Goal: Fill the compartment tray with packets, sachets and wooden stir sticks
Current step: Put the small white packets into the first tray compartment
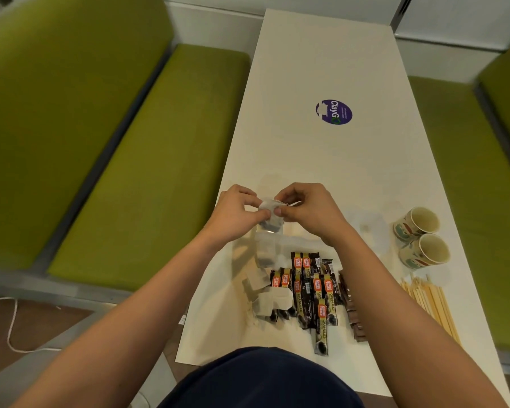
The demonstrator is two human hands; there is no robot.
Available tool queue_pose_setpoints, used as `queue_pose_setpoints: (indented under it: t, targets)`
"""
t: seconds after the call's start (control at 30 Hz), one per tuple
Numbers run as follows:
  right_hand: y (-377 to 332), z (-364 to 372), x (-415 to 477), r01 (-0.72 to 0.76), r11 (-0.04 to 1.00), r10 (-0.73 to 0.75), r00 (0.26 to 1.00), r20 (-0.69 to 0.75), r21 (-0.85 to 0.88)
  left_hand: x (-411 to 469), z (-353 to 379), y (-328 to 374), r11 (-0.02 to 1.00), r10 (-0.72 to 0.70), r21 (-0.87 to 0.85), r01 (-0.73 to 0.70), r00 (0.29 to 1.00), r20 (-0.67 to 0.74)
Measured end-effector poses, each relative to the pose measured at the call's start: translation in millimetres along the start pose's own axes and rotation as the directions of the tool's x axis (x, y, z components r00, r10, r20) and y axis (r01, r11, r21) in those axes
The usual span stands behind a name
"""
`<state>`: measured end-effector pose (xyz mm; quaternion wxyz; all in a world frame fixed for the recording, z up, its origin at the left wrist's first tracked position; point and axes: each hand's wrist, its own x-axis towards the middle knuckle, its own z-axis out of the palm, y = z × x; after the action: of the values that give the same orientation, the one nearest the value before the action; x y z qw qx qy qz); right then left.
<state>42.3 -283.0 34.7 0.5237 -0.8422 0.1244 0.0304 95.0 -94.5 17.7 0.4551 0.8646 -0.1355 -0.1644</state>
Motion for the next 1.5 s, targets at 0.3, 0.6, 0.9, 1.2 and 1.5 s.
queue_pose_setpoints:
  t: [0.3,0.6,0.9,1.2,1.5]
  targets:
    - [4.4,9.1,8.8,0.019,0.976,-0.020,1.000,-0.001,-0.216,5.2,16.4,-14.5,0.996,-0.026,0.083,0.026,1.000,0.000]
    - [5.5,16.1,10.8,0.034,0.975,-0.030,0.999,0.022,-0.220,1.4,9.7,-13.8,0.986,0.032,0.160,-0.037,0.999,0.031]
    - [9.3,17.5,12.5,0.108,0.937,-0.095,0.994,0.054,-0.331,-6.4,5.2,-19.9,0.979,0.008,-0.201,0.012,0.995,0.101]
    - [9.6,25.9,19.5,0.056,0.851,-0.061,0.998,0.007,-0.523,1.7,6.2,-25.5,0.997,0.051,-0.059,-0.041,0.985,0.164]
    - [21.6,35.3,1.9,0.121,0.703,-0.270,0.957,-0.105,-0.700,0.3,6.2,-27.8,0.998,0.046,-0.051,-0.039,0.987,0.151]
